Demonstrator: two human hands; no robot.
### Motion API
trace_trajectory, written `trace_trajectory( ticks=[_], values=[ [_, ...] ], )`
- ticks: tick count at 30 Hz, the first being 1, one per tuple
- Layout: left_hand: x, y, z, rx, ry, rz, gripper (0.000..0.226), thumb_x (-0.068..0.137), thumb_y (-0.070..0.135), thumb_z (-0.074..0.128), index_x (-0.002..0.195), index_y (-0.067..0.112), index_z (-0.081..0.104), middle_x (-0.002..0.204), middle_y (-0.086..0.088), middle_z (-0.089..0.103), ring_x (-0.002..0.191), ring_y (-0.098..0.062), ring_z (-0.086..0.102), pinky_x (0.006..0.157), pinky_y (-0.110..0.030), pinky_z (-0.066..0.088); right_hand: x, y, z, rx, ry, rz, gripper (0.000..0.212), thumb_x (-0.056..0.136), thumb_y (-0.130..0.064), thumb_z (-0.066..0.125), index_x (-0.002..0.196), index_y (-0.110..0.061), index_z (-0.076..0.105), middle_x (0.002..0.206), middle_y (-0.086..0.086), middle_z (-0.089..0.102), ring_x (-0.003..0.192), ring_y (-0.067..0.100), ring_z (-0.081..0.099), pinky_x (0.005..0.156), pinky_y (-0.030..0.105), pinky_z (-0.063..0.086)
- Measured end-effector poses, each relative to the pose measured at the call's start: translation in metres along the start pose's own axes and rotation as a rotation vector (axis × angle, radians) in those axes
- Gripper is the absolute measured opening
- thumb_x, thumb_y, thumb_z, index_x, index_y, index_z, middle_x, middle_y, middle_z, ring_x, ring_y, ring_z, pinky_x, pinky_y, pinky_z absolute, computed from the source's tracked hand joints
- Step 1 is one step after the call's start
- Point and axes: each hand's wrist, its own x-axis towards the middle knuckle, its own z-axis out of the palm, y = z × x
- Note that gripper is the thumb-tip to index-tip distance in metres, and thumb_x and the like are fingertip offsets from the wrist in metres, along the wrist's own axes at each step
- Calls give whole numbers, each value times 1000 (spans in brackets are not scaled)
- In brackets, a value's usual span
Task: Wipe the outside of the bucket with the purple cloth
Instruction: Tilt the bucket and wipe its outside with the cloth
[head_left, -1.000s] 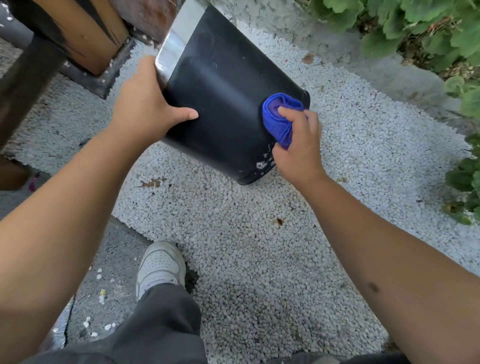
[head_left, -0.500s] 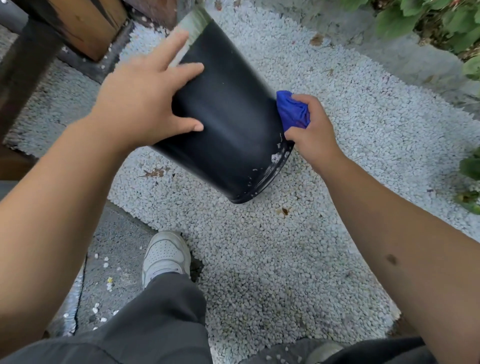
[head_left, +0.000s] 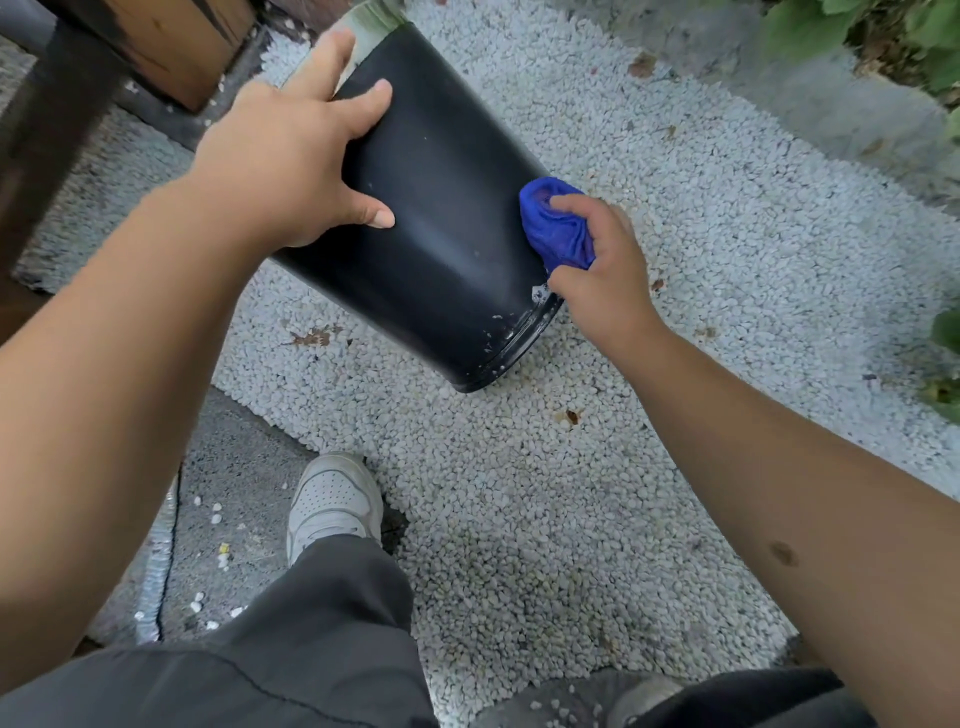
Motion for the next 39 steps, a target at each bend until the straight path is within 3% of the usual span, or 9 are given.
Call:
trace_trajectory(
  ticks=[5,11,15,21,28,31,33,36,39],
  values=[
    [2,-3,1,3,-11,14,103,67,65,74,151,41,19,164,12,-3,136,-45,36,99,-62,42,-22,2,9,-113,-28,-136,62,69,5,60,122,-27,60,113,-4,43,114,25,47,97,21,33],
    [-13,1,4,-76,106,53,100,69,57,79,151,35,27,166,8,0,128,-48,36,103,-61,40,-42,9,17,-157,-54,-204,58,71,5,60,122,-22,61,116,-2,38,116,29,42,98,17,29],
    [-51,-20,18,-442,292,16,100,71,44,82,152,20,28,156,4,28,145,-20,27,116,-19,17,-37,12,12,-134,-49,-194,58,71,5,61,120,-25,62,113,-5,38,115,30,45,98,17,31],
    [-79,-24,40,-551,172,-195,114,63,24,93,150,24,21,132,-3,54,124,-26,49,98,-40,42,-25,-4,10,-134,-53,-176,58,67,7,57,116,-22,65,111,-2,42,112,29,49,98,26,36],
    [-60,-19,2,-452,224,-179,116,66,28,90,156,20,17,152,-8,43,139,-28,38,111,-39,30,9,-25,-5,-94,-45,-172,58,63,4,57,103,-37,63,103,1,50,87,2,51,79,7,35],
    [-53,-12,-24,-423,335,-38,106,66,35,88,151,24,26,130,0,55,127,-27,43,102,-27,32,20,-28,-12,48,-77,-21,55,57,-3,55,94,-43,61,100,0,56,78,7,53,70,19,42],
    [-48,-3,-34,-376,336,39,103,63,44,83,150,31,30,147,-10,39,136,-31,36,109,-16,27,25,-26,-18,140,-111,59,54,53,-3,53,93,-39,64,89,0,59,67,11,51,58,23,40],
    [-41,10,-31,-11,202,196,103,56,64,76,147,30,41,158,-13,26,125,-50,38,106,-52,36,29,-21,-27,250,-154,110,54,52,2,54,89,-35,66,84,1,60,68,18,52,56,25,40],
    [-33,7,-28,120,146,168,106,51,77,65,145,35,44,157,-2,31,114,-54,40,91,-61,41,31,-21,-30,286,-206,134,54,53,2,56,86,-39,68,87,3,61,72,20,52,57,27,40]
  ],
)
